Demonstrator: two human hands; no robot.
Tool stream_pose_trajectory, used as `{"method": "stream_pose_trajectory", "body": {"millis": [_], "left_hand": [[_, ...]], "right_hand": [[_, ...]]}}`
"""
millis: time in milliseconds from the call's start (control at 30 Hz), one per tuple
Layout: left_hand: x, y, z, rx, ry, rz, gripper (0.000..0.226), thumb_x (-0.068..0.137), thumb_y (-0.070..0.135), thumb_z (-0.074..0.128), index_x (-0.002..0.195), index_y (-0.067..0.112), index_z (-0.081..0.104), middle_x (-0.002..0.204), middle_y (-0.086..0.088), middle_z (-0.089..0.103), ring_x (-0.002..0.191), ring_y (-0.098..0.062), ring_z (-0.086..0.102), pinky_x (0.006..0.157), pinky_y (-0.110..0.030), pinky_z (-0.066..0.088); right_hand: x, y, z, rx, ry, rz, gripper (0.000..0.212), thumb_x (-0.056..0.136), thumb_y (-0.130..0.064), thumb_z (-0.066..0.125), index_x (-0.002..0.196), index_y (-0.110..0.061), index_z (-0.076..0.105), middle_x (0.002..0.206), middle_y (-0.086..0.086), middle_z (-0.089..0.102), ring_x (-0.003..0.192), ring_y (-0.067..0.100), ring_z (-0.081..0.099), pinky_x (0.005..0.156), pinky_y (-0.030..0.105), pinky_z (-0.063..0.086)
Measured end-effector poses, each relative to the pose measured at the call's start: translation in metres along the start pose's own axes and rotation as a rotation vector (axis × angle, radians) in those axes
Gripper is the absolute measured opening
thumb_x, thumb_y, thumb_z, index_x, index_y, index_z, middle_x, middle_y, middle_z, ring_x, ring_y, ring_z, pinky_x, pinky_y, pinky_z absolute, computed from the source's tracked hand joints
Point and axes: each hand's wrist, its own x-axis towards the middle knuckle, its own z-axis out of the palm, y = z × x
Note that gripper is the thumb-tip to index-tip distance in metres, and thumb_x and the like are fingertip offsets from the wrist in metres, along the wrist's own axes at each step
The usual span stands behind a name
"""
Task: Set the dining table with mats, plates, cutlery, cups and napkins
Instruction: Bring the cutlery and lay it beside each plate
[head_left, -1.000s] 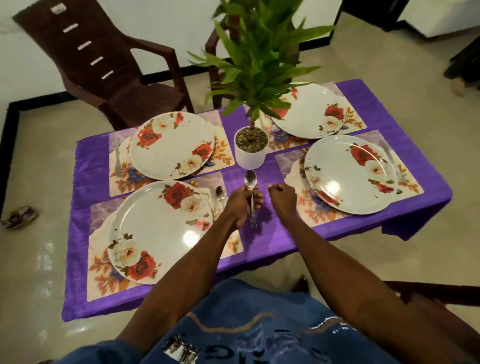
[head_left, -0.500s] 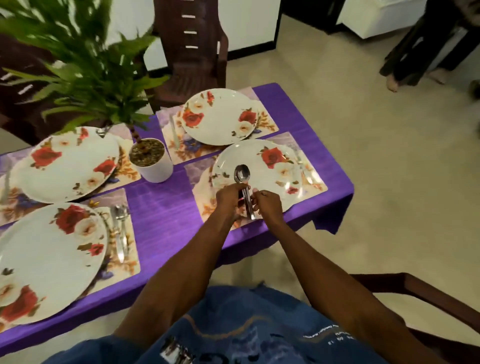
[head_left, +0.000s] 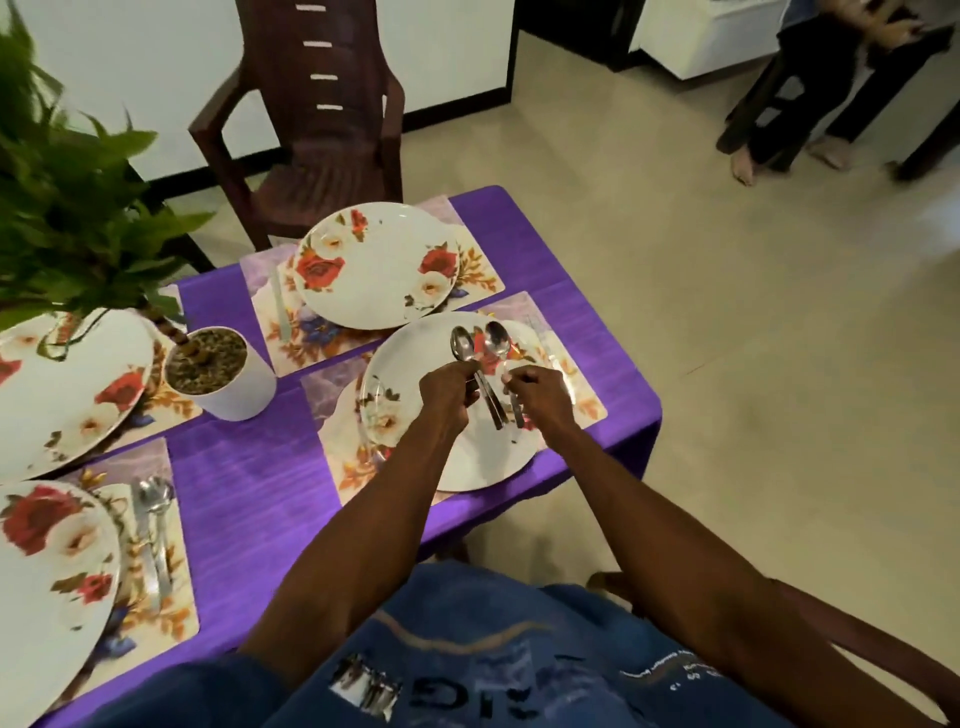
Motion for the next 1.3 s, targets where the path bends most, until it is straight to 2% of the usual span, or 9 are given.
{"method": "stream_pose_trajectory", "body": {"millis": [133,200,300,433,567,800,1000,1233,1300], "left_hand": [[0.018,0.013,0.015,-0.003,-0.025,0.007,0.009,0.079,0.003,0.075,0.085,0.002,0.068,0.072,-0.010,0.066,0.057,-0.016,0.056,0.052,-0.025,0.044],[0.025,0.014,0.019,0.007,-0.024,0.001,0.008,0.080,0.005,0.075,0.083,0.004,0.068,0.076,-0.011,0.068,0.063,-0.018,0.060,0.056,-0.025,0.047],[0.031,0.012,0.020,0.021,0.002,-0.007,0.007,0.081,0.007,0.075,0.084,0.005,0.069,0.084,-0.014,0.071,0.069,-0.020,0.063,0.060,-0.027,0.049],[0.036,0.011,0.022,0.003,0.070,-0.005,0.006,0.081,0.006,0.075,0.081,0.005,0.068,0.079,-0.012,0.070,0.065,-0.019,0.062,0.061,-0.027,0.049],[0.039,0.009,0.031,-0.025,0.135,-0.001,0.011,0.082,0.007,0.074,0.090,0.002,0.069,0.078,-0.010,0.070,0.067,-0.018,0.063,0.063,-0.028,0.051],[0.035,0.004,0.062,-0.112,0.244,-0.002,0.008,0.082,0.007,0.073,0.078,0.007,0.066,0.079,-0.012,0.070,0.070,-0.020,0.064,0.059,-0.025,0.051],[0.030,-0.012,0.088,-0.166,0.319,-0.012,0.025,0.078,0.012,0.078,0.098,0.000,0.072,0.076,-0.010,0.068,0.063,-0.019,0.055,0.063,-0.030,0.048],[0.027,-0.022,0.093,-0.114,0.366,0.019,0.012,0.079,0.017,0.079,0.077,0.011,0.069,0.089,-0.012,0.074,0.078,-0.022,0.063,0.075,-0.032,0.054],[0.027,-0.022,0.092,-0.112,0.373,0.016,0.011,0.080,0.017,0.078,0.077,0.012,0.068,0.090,-0.011,0.073,0.077,-0.021,0.062,0.075,-0.031,0.053]], "right_hand": [[0.041,0.007,-0.027,0.033,0.121,0.049,0.008,0.085,-0.015,0.071,0.084,-0.010,0.077,0.069,-0.002,0.068,0.058,0.005,0.054,0.061,0.027,0.044],[0.056,0.010,-0.036,0.019,0.147,0.084,0.007,0.086,-0.015,0.071,0.082,-0.015,0.077,0.069,-0.001,0.069,0.064,0.010,0.058,0.065,0.032,0.046],[0.073,0.016,-0.045,-0.013,0.154,0.152,0.015,0.088,-0.017,0.070,0.097,-0.008,0.076,0.068,0.000,0.065,0.063,0.014,0.055,0.063,0.033,0.044],[0.092,0.021,-0.051,-0.102,0.064,0.171,0.014,0.088,-0.016,0.069,0.096,-0.006,0.075,0.058,-0.002,0.058,0.053,0.013,0.050,0.054,0.028,0.038],[0.107,0.023,-0.053,-0.184,-0.026,0.142,0.010,0.089,-0.014,0.066,0.083,-0.011,0.074,0.056,-0.002,0.058,0.053,0.014,0.050,0.056,0.031,0.040],[0.126,0.031,-0.059,-0.391,-0.178,0.044,0.017,0.089,-0.013,0.063,0.095,-0.004,0.076,0.087,0.015,0.073,0.080,0.020,0.062,0.070,0.034,0.047],[0.132,0.030,-0.067,-0.423,-0.268,-0.029,0.020,0.091,-0.013,0.063,0.102,-0.002,0.075,0.100,0.016,0.073,0.091,0.026,0.065,0.067,0.025,0.037],[0.136,0.033,-0.067,-0.451,-0.307,-0.044,0.020,0.095,-0.009,0.058,0.102,0.001,0.074,0.097,0.017,0.072,0.092,0.030,0.066,0.055,0.021,0.035],[0.138,0.032,-0.068,-0.461,-0.313,-0.049,0.019,0.094,-0.010,0.059,0.102,0.001,0.074,0.097,0.016,0.072,0.092,0.030,0.066,0.060,0.022,0.037]]}}
